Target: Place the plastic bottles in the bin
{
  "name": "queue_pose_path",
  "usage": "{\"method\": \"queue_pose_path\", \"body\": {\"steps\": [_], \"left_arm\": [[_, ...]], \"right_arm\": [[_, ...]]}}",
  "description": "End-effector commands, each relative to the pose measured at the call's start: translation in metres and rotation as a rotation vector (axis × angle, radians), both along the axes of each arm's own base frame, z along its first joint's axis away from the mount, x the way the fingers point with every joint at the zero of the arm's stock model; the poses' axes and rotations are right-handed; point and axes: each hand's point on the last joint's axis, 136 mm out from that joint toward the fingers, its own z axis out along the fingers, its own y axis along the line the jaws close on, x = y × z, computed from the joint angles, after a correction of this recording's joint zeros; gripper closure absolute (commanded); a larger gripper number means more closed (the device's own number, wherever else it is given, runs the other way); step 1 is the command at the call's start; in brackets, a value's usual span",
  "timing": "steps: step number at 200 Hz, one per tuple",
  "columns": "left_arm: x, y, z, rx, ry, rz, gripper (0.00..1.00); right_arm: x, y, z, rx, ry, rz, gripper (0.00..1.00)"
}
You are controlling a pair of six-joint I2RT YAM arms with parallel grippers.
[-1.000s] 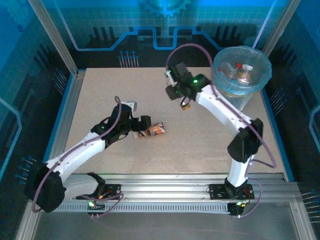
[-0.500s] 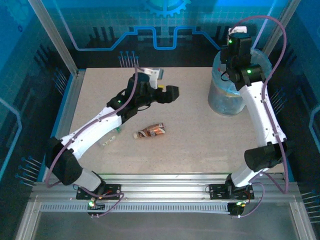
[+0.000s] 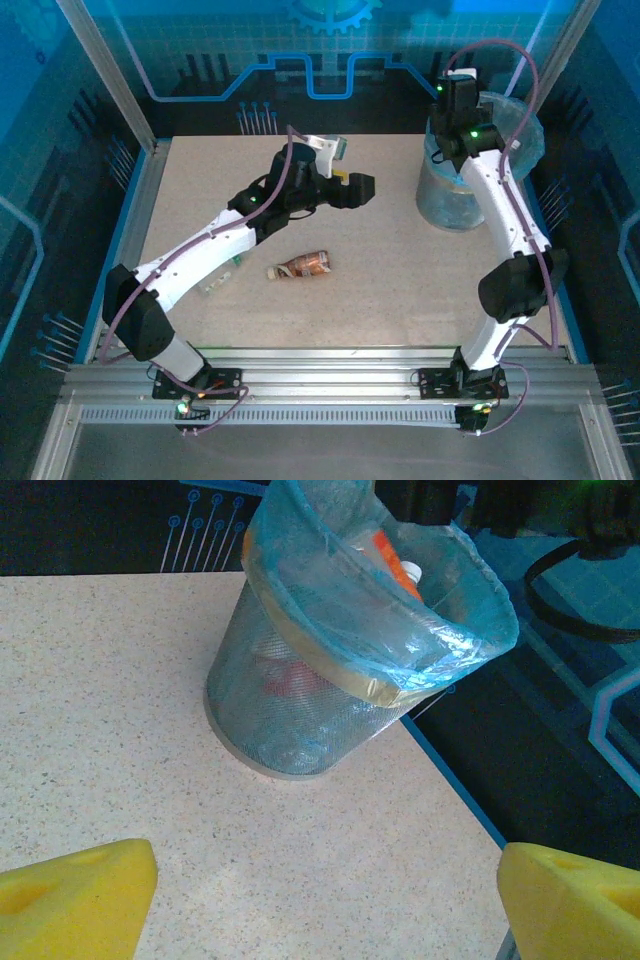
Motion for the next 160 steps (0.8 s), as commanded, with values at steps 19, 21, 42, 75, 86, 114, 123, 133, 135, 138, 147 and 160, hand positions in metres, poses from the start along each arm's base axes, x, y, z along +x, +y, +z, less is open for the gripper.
{"method": "queue_pose_path", "body": {"steps": [19,21,42,75,86,114,123,133,135,138,147,160], "left_arm": [[-0.006,0.003,0.003,0.008,-0.017,-0.009,0.11],[-0.006,0.004,0.002,0.009,-0.016,-0.007,0.11],[-0.007,0.009,-0.005,0.022,-0.016,0.011,0.11],[-0.011,0.016,-0.016,0.056,-0.007,0.024,0.10],[-0.011,0.018,-0.019,0.065,-0.005,0.029,0.10],[-0.012,0.021,-0.024,0.077,-0.008,0.039,0.10],[-0.012,0.022,-0.026,0.081,-0.005,0.041,0.10],[-0.012,0.021,-0.027,0.081,-0.003,0.039,0.10],[-0.012,0.022,-0.027,0.081,-0.003,0.041,0.10],[-0.012,0.021,-0.028,0.081,0.000,0.041,0.10],[-0.012,0.021,-0.028,0.078,0.001,0.038,0.10],[-0.012,0.020,-0.029,0.074,0.005,0.037,0.10]], "right_arm": [[0.000,-0.010,0.001,0.038,-0.006,-0.031,0.22],[0.000,-0.010,-0.002,0.041,0.001,-0.028,0.23],[0.004,-0.009,-0.021,0.068,0.042,-0.017,0.26],[0.006,-0.013,-0.055,0.118,0.131,-0.016,0.34],[0.005,-0.015,-0.068,0.120,0.169,-0.025,0.36],[-0.005,-0.030,-0.100,0.140,0.247,-0.074,0.40],[-0.009,-0.035,-0.111,0.157,0.264,-0.085,0.40],[-0.012,-0.039,-0.120,0.179,0.280,-0.094,0.40],[-0.013,-0.040,-0.122,0.182,0.283,-0.097,0.40],[-0.014,-0.041,-0.124,0.189,0.288,-0.100,0.40],[-0.016,-0.045,-0.129,0.202,0.297,-0.106,0.40],[-0.016,-0.047,-0.133,0.221,0.304,-0.106,0.39]]}}
